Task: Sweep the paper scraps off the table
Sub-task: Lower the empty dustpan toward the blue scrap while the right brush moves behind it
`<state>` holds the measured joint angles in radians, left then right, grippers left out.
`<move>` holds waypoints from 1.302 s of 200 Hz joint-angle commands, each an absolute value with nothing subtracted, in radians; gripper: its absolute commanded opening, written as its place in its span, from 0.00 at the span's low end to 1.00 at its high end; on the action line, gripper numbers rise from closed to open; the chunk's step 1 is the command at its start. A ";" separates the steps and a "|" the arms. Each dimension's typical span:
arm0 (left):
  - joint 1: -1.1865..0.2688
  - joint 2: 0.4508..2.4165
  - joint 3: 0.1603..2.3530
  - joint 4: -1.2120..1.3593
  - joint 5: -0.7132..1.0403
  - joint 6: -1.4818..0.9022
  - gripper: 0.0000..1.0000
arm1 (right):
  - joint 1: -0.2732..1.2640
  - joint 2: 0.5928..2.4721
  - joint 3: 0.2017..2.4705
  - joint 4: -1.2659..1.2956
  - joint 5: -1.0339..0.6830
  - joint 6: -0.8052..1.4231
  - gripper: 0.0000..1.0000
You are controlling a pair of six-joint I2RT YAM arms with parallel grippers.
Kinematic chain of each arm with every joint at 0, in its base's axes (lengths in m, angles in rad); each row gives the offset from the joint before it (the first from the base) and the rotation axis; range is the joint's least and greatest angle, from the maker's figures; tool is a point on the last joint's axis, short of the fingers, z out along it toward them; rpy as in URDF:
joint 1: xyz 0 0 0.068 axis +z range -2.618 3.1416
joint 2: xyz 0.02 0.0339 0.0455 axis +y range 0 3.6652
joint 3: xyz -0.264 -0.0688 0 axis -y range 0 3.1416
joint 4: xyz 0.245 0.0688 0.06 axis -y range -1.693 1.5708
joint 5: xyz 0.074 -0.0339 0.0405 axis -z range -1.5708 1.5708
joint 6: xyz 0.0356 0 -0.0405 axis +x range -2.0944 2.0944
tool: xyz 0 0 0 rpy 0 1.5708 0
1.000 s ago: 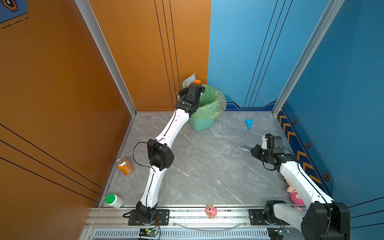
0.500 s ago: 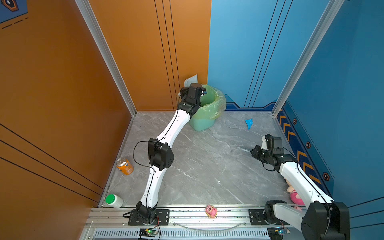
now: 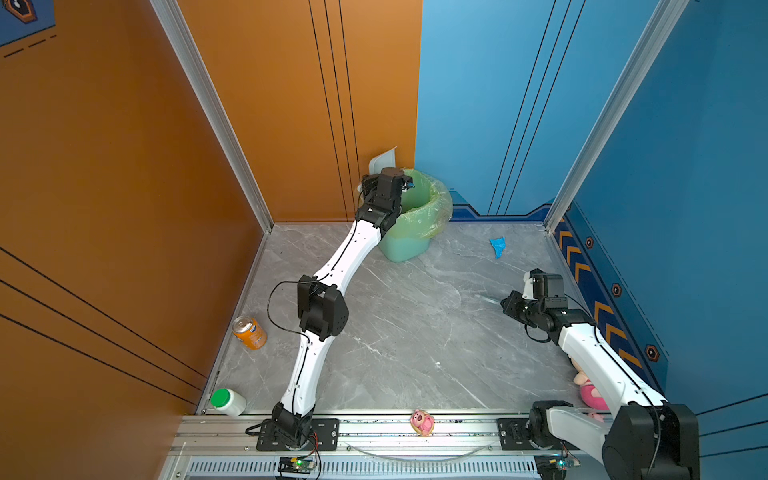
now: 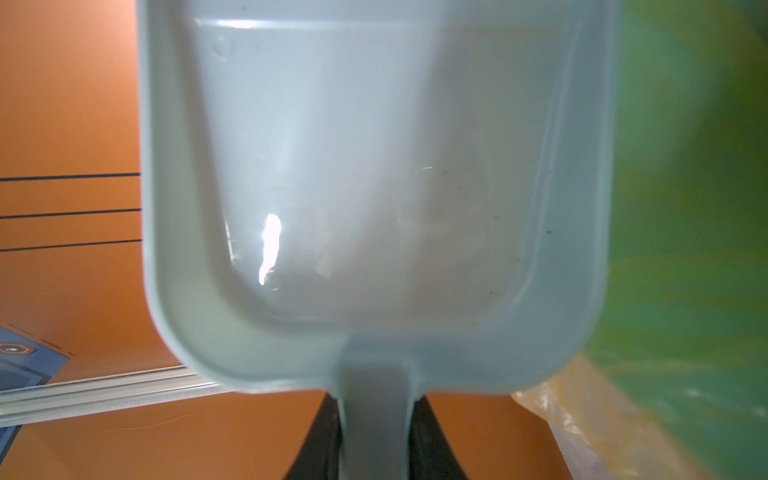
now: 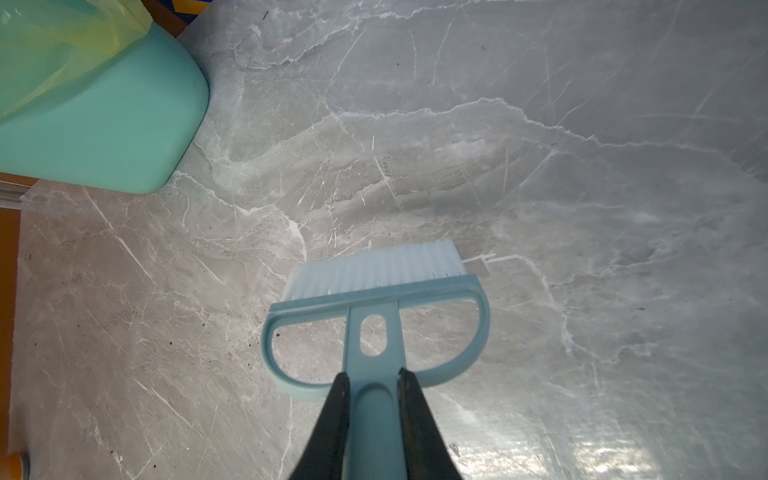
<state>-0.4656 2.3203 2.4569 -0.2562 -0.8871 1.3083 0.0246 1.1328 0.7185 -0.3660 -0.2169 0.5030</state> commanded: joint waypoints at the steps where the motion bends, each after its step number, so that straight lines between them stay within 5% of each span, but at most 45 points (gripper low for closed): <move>1: -0.463 2.287 2.544 -0.308 -0.865 1.153 0.00 | 0.031 1.122 0.710 -0.346 -0.222 0.514 0.00; 115: -0.484 2.087 2.493 -0.607 -0.536 0.600 0.00 | 0.032 1.108 0.768 -0.352 -0.187 0.509 0.00; 260: -0.666 1.933 2.109 -0.609 -0.489 0.363 0.00 | 0.017 1.241 0.995 -0.373 -0.083 0.442 0.00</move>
